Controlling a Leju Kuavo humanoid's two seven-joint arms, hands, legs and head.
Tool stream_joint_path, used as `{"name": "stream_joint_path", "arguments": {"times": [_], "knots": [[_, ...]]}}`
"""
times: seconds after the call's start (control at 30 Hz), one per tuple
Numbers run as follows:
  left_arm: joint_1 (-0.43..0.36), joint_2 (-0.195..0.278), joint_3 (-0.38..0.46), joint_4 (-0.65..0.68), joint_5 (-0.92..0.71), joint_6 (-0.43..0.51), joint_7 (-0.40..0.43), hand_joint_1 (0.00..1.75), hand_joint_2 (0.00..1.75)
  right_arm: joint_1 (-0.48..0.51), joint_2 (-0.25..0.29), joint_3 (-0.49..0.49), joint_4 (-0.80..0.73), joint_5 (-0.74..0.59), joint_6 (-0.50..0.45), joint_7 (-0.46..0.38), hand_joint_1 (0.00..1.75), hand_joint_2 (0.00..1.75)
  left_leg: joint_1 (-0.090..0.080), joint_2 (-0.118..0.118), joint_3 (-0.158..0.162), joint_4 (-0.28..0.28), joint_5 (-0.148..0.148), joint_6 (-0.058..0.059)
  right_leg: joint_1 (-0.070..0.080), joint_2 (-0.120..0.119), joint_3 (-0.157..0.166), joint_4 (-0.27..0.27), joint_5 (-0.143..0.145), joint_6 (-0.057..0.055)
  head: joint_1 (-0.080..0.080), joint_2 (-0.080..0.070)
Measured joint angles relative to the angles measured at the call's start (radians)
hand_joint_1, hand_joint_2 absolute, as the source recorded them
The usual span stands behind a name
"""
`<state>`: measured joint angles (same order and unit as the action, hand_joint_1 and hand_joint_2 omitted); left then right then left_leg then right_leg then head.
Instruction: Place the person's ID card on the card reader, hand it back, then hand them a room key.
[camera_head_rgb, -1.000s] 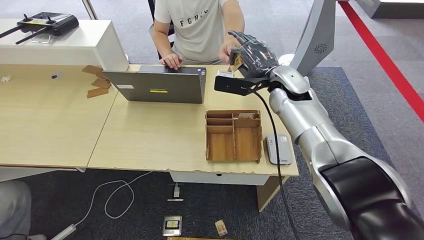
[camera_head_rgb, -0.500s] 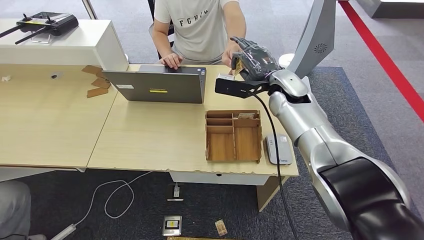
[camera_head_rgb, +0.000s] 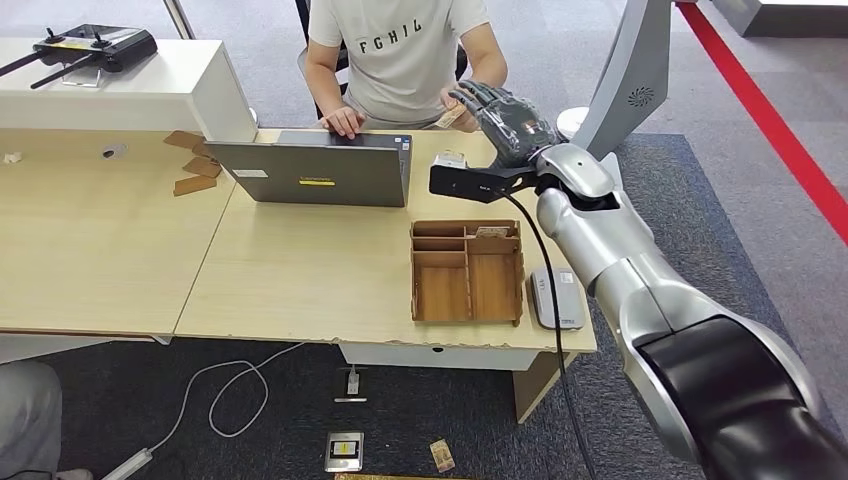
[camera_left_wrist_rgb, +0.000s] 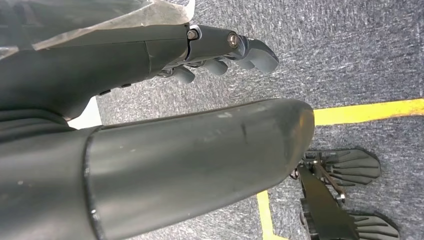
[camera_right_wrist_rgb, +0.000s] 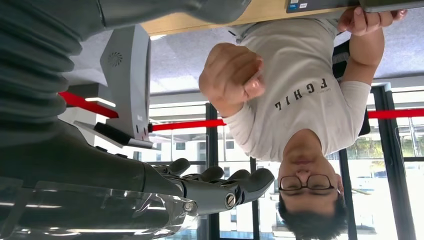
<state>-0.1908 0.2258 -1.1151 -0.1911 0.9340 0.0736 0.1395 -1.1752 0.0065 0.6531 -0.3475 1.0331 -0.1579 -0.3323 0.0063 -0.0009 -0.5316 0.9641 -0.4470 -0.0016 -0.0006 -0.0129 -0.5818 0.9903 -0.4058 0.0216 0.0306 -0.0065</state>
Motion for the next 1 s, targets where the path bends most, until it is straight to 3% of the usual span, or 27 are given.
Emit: {"name": "stream_joint_path", "arguments": {"times": [1.0], "knots": [[0.018,0.008,0.0,0.0,0.008,-0.001,-0.008,0.0,0.0,0.01,-0.058,0.035,-0.053,0.019,0.17,-0.017,0.0,0.0,0.0,0.0,0.0,0.0,0.0,0.0,0.0,0.0,0.0,0.0,0.0,0.0,0.0,0.0]]}}
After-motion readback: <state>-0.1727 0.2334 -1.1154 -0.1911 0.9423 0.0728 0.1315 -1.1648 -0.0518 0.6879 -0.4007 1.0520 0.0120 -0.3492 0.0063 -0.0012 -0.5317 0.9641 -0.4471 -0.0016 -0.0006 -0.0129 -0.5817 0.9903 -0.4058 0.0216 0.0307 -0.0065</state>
